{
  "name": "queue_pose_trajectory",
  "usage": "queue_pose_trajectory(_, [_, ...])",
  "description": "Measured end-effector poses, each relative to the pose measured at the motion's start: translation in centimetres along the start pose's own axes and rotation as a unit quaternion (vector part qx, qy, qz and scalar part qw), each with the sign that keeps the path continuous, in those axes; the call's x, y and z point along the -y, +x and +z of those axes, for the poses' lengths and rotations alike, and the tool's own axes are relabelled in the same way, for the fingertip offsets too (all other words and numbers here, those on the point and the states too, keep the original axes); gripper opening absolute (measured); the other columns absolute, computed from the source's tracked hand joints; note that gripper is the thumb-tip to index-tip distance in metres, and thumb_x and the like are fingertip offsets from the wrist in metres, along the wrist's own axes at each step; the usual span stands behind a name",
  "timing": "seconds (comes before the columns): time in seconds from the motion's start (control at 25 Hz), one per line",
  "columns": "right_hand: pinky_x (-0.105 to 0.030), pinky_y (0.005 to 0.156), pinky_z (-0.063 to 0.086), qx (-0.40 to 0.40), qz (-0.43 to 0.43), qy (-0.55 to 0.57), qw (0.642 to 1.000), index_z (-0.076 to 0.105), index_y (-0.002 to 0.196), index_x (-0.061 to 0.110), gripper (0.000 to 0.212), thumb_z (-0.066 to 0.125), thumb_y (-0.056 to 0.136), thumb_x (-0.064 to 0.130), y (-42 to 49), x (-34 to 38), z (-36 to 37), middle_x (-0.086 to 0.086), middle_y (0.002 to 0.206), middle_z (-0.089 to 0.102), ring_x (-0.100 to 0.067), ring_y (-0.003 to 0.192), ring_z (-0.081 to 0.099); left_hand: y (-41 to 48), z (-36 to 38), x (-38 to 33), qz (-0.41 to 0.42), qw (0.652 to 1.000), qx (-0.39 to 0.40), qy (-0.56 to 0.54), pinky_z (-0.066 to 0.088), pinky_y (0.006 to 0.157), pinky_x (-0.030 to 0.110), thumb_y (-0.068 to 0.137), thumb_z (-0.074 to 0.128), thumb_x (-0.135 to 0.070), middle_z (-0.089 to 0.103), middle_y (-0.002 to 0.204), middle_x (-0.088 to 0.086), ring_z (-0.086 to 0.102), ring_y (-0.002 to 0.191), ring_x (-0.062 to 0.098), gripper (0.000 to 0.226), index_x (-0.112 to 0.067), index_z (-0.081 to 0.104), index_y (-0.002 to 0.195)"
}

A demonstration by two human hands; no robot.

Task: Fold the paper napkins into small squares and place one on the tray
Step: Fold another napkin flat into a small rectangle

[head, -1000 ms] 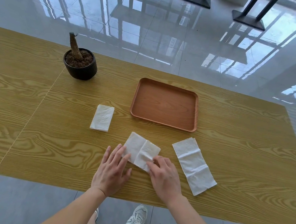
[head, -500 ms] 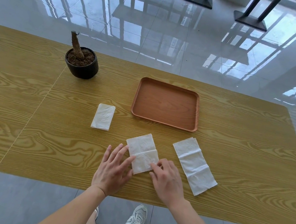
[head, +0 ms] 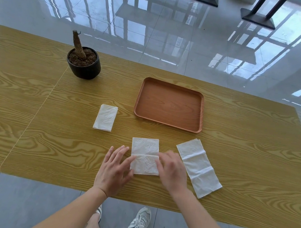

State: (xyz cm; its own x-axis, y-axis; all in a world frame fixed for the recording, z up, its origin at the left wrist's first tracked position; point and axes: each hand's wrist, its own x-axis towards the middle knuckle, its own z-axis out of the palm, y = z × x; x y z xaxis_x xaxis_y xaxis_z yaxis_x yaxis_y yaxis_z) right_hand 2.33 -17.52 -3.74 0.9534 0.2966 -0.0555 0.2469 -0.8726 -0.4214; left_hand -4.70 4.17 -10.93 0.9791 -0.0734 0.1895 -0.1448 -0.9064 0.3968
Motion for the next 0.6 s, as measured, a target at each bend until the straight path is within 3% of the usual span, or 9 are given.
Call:
queue_pose_trajectory(0.08, [-0.036,0.075,0.052,-0.009,0.041,0.032,0.999,0.069,0.112,0.018,0.019,0.064,0.095,0.025,3.5,-0.4,-0.7,0.001,0.099,0.065,-0.021,0.094,0.059,1.4,-0.7,-0.6,-0.061,0.998,-0.019,-0.021,0.035,0.112,0.045,0.09,0.054,-0.041,0.061,0.127,-0.002,0.055,0.125,0.022,0.037,-0.025,0.063,0.121])
queue_pose_trajectory(0.2, [-0.042,0.084,0.053,0.057,0.042,0.018,0.997,0.062,0.127,0.017,0.032,0.059,0.099,0.031,6.9,-0.5,-0.8,-0.001,0.113,0.061,-0.022,0.107,0.056,5.0,-1.9,-1.7,-0.153,0.988,-0.008,0.003,0.044,0.088,0.04,0.09,0.059,-0.045,0.064,0.111,-0.004,0.061,0.102,0.021,0.04,-0.022,0.062,0.123])
queue_pose_trajectory(0.36, [-0.038,0.085,0.051,0.109,0.018,-0.024,0.994,0.065,0.114,0.018,0.022,0.056,0.099,0.032,7.7,-0.6,-0.1,0.001,0.11,0.056,-0.02,0.108,0.053,8.2,-2.4,-2.1,-0.205,0.973,0.101,0.04,0.043,0.092,0.038,0.088,0.061,-0.058,0.056,0.118,-0.001,0.054,0.108,0.019,0.064,-0.023,0.05,0.14])
queue_pose_trajectory(0.6, [-0.033,0.081,0.047,0.11,0.018,0.014,0.994,0.065,0.093,0.02,0.003,0.063,0.093,0.022,8.1,-0.8,-0.2,0.004,0.101,0.055,-0.018,0.101,0.052,9.3,-2.0,-1.7,-0.23,0.968,0.101,0.013,0.043,0.093,0.037,0.087,0.065,-0.055,0.052,0.118,-0.002,0.051,0.11,0.018,0.059,-0.027,0.052,0.137])
